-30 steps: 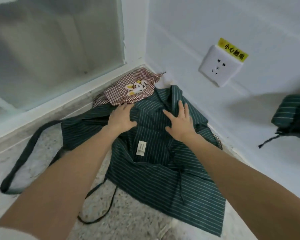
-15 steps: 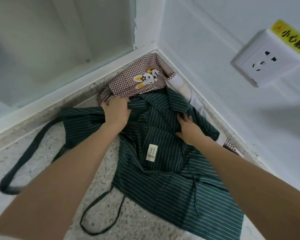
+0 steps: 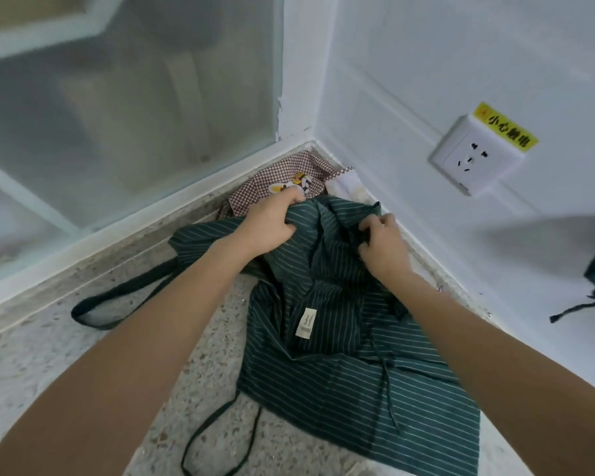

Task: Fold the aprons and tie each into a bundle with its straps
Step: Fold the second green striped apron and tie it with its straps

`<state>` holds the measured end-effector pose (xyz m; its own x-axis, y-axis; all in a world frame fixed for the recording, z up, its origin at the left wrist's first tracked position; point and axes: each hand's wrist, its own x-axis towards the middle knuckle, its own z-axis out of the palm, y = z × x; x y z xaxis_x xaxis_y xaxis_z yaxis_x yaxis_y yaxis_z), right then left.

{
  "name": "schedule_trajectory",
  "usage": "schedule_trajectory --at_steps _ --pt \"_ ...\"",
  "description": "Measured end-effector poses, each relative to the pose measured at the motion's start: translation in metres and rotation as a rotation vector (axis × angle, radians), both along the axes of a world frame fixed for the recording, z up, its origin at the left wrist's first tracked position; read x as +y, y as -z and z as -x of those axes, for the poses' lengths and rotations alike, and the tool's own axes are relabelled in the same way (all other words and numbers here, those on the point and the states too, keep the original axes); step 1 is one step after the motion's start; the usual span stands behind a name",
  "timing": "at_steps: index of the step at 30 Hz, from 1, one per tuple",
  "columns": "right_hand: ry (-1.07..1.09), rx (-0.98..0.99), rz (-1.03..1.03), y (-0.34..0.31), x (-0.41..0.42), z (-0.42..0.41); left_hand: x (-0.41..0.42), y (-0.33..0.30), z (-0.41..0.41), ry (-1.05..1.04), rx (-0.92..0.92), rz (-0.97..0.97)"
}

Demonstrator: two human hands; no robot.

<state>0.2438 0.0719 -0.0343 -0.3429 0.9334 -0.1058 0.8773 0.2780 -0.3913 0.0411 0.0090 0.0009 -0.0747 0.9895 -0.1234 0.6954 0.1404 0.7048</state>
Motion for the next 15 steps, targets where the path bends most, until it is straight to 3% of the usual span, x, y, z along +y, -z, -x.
schedule_trajectory --at_steps 2,5,7,12,15 --pt "-0.113 0.193 0.040 -0.024 -0.006 0.013 -0.001 -0.021 -0.011 0.048 -0.135 0.034" --pt "-0.223 0.294 0.152 -0.057 -0.007 0.027 -0.003 -0.054 -0.023 0.129 -0.181 0.047" --pt "-0.126 0.336 0.142 -0.076 -0.007 0.028 -0.008 -0.070 -0.020 0.152 -0.066 0.062" --pt "0.084 0.325 0.007 -0.101 -0.010 0.007 -0.028 -0.098 0.014 0.217 0.550 0.337" --pt "0.132 0.353 0.051 -0.115 -0.017 -0.007 -0.038 -0.107 0.024 0.179 0.365 0.303"
